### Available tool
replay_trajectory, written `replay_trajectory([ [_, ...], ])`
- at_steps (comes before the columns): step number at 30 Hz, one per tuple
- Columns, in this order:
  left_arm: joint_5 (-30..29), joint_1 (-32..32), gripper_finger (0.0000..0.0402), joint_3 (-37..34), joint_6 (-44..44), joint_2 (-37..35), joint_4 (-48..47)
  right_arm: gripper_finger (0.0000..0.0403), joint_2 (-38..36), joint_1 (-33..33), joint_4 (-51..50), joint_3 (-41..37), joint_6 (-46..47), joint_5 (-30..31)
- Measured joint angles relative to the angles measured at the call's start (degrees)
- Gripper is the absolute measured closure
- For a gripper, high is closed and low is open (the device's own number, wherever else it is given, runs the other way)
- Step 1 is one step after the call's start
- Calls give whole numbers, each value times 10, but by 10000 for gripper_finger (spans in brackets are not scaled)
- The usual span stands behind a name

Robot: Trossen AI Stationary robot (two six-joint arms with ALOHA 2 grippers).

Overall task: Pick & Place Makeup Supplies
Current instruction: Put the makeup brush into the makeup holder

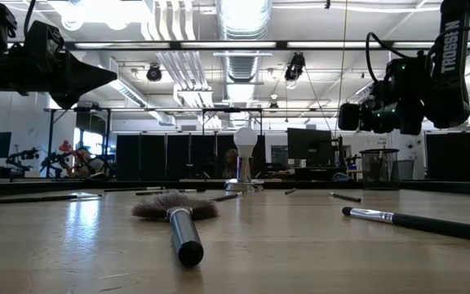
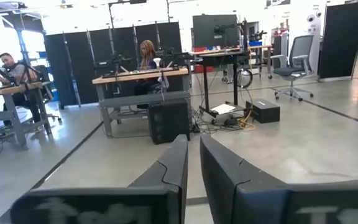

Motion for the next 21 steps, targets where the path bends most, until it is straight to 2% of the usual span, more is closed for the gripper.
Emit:
replay_trajectory([
  [4,0,0,401,0,0,0,0,385,-24,2,-32,0,3,-1],
  [8,0,0,401,0,0,0,0,392,-83,8,-128,2,13,-9],
  [11,0,0,401,0,0,0,0,392,-144,12,-222,5,14,-43],
  [14,0,0,401,0,0,0,0,392,-215,13,-335,14,19,-116],
  [17,0,0,401,0,0,0,0,392,-280,13,-452,23,34,-224],
  [21,0,0,401,0,0,0,0,392,-338,14,-510,18,34,-380],
])
